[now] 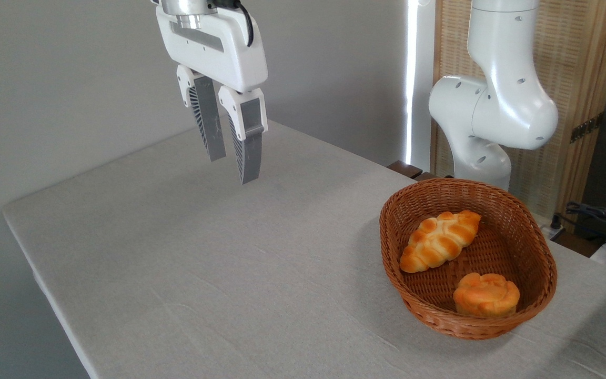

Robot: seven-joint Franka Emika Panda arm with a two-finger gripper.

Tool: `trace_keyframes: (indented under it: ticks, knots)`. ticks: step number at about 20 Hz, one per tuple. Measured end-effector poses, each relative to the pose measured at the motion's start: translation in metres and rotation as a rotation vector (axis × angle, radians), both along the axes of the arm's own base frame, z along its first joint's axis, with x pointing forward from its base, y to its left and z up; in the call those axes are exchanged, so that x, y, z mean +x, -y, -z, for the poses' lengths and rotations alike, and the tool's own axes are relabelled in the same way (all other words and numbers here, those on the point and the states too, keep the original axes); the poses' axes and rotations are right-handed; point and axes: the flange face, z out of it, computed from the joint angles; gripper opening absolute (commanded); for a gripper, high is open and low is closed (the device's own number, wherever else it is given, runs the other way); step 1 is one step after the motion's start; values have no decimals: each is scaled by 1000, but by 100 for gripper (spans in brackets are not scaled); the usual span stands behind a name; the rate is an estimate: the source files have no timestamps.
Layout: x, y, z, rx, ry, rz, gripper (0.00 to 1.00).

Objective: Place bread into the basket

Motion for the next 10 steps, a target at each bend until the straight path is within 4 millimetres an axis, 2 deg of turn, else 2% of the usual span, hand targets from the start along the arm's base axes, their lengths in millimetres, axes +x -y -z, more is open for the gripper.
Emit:
trace_keyframes:
  ticks: [4,10]
  knots:
    - [2,-15,-7,-1,2,-27,100]
    - [8,-29,-4,-3,-2,-52,100]
